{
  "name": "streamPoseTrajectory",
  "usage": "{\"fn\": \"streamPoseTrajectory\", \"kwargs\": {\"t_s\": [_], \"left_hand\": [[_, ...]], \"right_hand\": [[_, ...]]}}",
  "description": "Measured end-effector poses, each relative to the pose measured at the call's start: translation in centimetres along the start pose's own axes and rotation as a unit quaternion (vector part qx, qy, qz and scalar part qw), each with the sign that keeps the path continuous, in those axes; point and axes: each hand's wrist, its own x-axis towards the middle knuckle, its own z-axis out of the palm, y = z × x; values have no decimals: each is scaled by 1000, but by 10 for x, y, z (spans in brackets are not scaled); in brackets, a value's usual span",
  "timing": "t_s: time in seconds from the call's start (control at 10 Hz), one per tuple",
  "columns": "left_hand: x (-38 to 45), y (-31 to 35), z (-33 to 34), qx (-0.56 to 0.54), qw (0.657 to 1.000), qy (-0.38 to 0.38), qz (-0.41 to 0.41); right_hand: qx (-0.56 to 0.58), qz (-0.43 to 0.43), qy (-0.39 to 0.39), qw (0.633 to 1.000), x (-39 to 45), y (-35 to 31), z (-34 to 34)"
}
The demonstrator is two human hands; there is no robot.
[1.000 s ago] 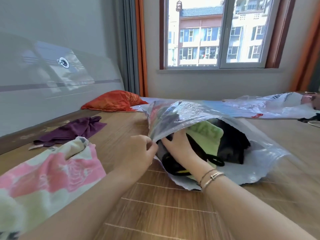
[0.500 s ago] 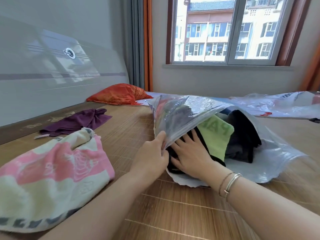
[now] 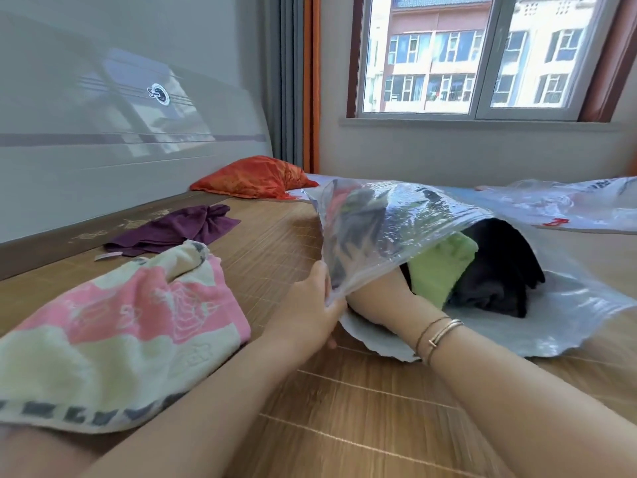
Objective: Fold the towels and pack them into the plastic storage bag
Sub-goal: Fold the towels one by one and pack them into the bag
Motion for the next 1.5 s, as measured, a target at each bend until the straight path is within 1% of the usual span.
{"fn": "streamPoseTrajectory", "kwargs": {"t_s": [0.1,0.2,0.3,0.4,0.5,0.6,0.7,0.8,0.9,1.0,1.1,1.2,1.3,1.4,1.5], "left_hand": [[-11,2,-7,27,998,44,-21],[-40,1,-17,43,997,53,-40],[-66,-12,-31,81,991,95,-58],[-84,-38,-47,74,984,137,-91],[-99,-46,-54,44,986,143,-76],[-111,-41,-59,40,987,153,-43],[-119,-50,-68,174,969,172,-29],[-132,-63,-81,348,923,125,-102],[-141,-74,-94,309,933,136,-124],[-148,-78,-106,285,941,165,-74],[-153,-80,-115,214,960,178,-28],[-160,-75,-122,144,970,196,21],[-170,-62,-123,73,982,163,55],[-183,-56,-124,28,993,109,31],[-192,-73,-133,94,973,213,-12]], "right_hand": [[-271,-151,-103,945,-8,41,-40],[-230,-166,-51,958,-50,40,-77],[-226,-233,-38,945,-77,26,-83],[-141,-230,-33,963,-91,2,-83],[-86,-196,-72,974,-110,-23,-65],[-51,-155,-105,981,-118,-31,-58],[-29,-146,-108,983,-121,-39,-52],[18,-136,-139,981,-122,-58,-46],[34,-150,-180,971,-123,-77,-34],[12,-141,-224,964,-118,-90,-20],[20,-118,-251,960,-111,-104,-7],[43,-106,-252,961,-108,-115,-4],[112,-65,-209,969,-114,-122,-7],[152,-16,-190,970,-126,-124,-18],[174,-1,-175,969,-135,-121,-32]]}}
